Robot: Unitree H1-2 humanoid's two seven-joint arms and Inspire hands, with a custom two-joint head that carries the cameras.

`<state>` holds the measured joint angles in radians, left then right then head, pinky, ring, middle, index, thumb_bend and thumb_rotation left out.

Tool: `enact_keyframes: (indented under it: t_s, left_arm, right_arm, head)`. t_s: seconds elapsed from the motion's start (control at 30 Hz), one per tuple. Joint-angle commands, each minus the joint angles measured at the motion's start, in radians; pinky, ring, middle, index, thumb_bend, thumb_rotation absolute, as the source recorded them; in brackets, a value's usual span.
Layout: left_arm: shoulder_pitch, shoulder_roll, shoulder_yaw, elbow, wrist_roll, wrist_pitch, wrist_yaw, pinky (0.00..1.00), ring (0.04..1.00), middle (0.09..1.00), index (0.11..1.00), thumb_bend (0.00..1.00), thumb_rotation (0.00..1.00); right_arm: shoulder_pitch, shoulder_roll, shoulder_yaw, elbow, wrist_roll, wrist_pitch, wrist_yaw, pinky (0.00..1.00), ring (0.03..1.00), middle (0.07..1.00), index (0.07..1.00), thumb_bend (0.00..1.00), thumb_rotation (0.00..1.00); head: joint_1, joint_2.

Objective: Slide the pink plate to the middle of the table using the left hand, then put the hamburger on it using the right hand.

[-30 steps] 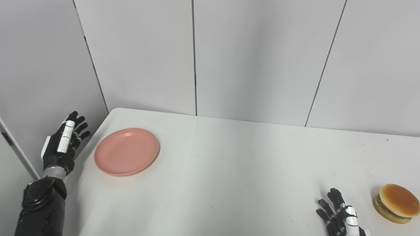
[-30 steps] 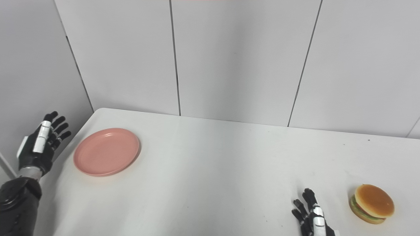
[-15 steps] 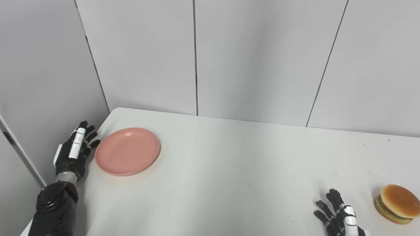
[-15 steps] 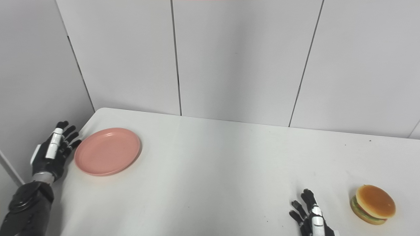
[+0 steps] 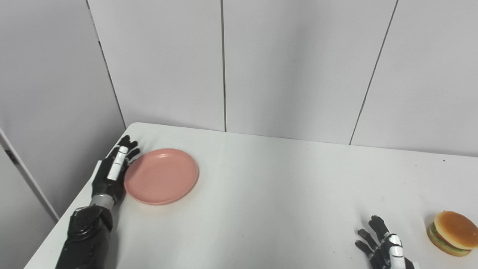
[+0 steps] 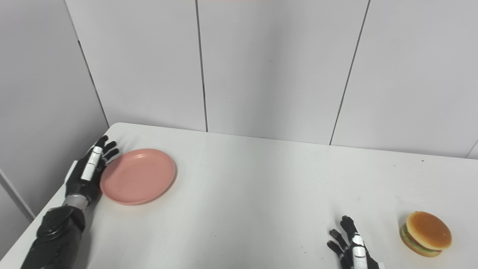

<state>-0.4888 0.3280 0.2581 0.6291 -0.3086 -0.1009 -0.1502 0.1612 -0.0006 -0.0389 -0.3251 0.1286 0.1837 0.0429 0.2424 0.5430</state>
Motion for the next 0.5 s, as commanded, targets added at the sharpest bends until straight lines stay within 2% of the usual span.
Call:
enact_keyframes:
  t_s: [0.0,0.3,0.47]
  left_arm:
    - [-0.004,-0.003,-0.012,-0.021,0.003,0.022,-0.018,0.83,0.880,0.872,0.884,0.90,0.69]
    - [0.016,-0.036,-0.058,-0.100,0.025,0.069,-0.019,0.82,0.889,0.873,0.898,0.88,0.71]
    - [0.014,-0.096,-0.071,-0.156,0.026,0.137,0.018,0.83,0.889,0.861,0.885,0.87,0.70]
  right_arm:
    - [0.081,-0.006,0.017,-0.016,-0.003,0.033,0.008,0.85,0.881,0.951,0.916,0.67,1.00]
    - [0.084,-0.006,0.018,-0.023,-0.006,0.042,0.009,0.84,0.882,0.946,0.907,0.66,1.00]
    - [0.085,-0.008,0.022,-0.028,-0.011,0.049,0.010,0.83,0.883,0.953,0.912,0.66,1.00]
  head:
    - [-0.006,0.003]
    - [-0.011,0.009]
    - [-0.019,0.012]
